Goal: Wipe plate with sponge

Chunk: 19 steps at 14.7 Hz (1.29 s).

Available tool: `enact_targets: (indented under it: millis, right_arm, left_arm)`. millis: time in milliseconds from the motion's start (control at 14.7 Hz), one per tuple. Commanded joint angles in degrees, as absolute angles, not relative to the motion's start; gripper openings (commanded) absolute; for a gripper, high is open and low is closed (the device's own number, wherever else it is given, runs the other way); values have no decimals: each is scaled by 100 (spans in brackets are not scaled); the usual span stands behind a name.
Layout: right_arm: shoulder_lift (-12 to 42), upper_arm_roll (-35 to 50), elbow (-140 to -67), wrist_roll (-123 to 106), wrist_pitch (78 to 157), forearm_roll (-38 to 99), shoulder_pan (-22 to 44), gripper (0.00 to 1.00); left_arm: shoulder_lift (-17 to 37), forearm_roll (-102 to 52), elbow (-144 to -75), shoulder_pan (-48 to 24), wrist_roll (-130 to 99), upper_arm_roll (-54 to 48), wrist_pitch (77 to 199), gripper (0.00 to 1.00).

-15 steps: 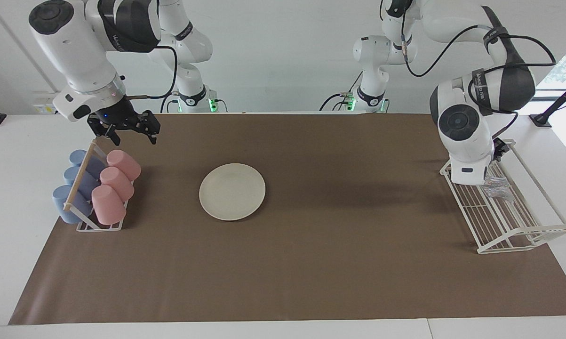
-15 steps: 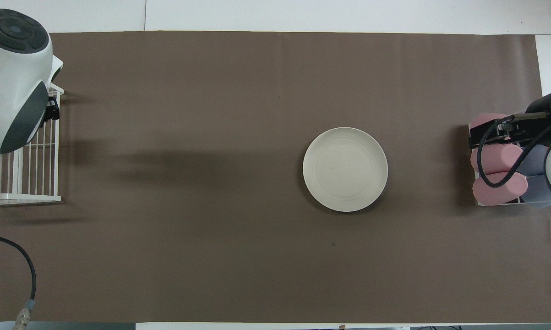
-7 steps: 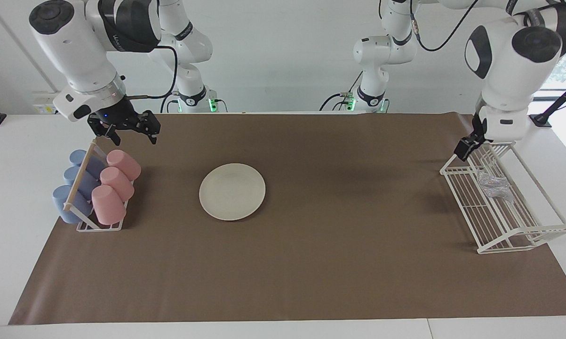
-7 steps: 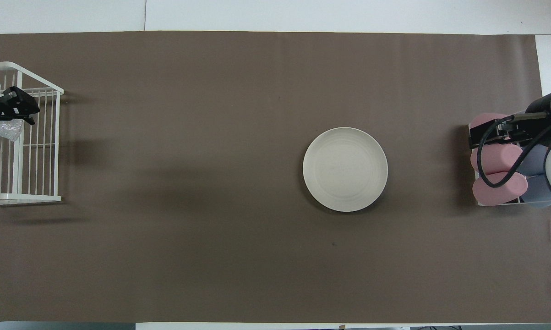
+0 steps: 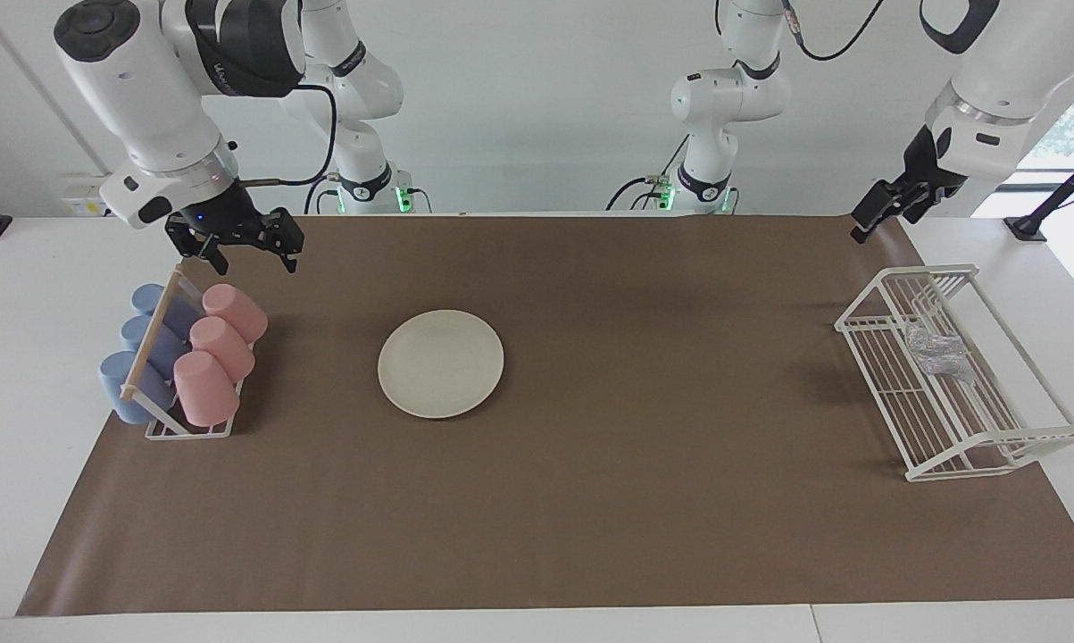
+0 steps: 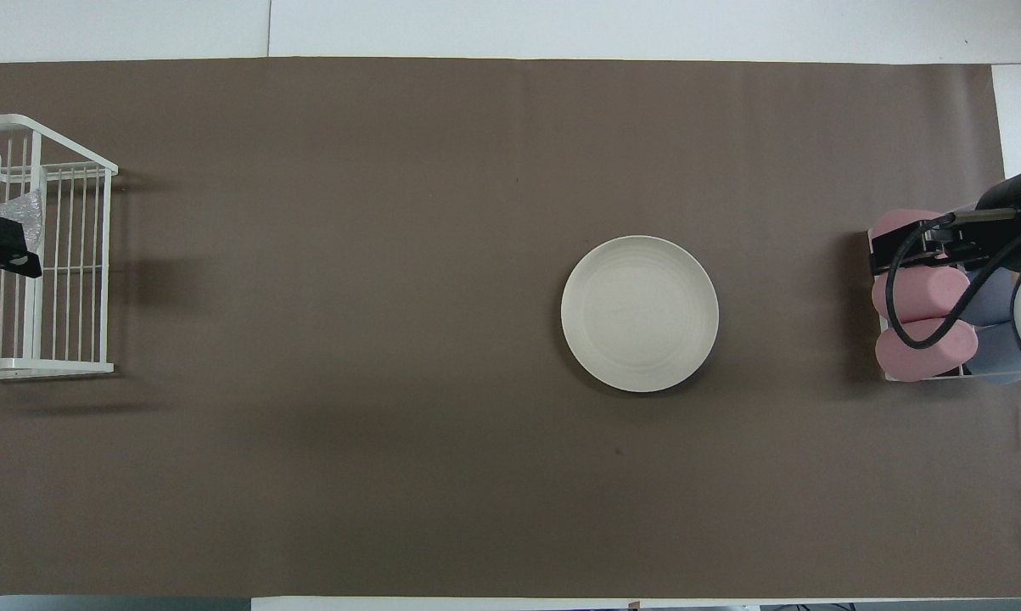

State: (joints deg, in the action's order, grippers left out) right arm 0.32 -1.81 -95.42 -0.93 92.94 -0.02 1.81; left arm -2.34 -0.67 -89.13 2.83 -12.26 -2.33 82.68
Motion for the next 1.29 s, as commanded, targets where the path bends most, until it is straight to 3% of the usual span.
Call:
enact_targets:
  millis: [0, 408, 612, 1225]
  right_arm:
    - [-70, -167, -9633, -149, 9360, 106, 149, 100]
    - [-70, -158, -9633, -158, 9334, 106, 149, 100]
    - [-70, -158, -9633, -158, 9325, 105, 149, 100]
    - [-79, -158, -9642, -167, 9316, 105, 149, 100]
  left_arm:
    - [-667, -211, -9771, 290, -512, -237, 8593, 100]
    - [-283, -193, -9669, 175, -589, -220, 8843, 100]
    - [-9, -193, -8835, 150, -598, -246, 8254, 100]
    - [-26, -211, -9035, 158, -562, -264, 8499, 100]
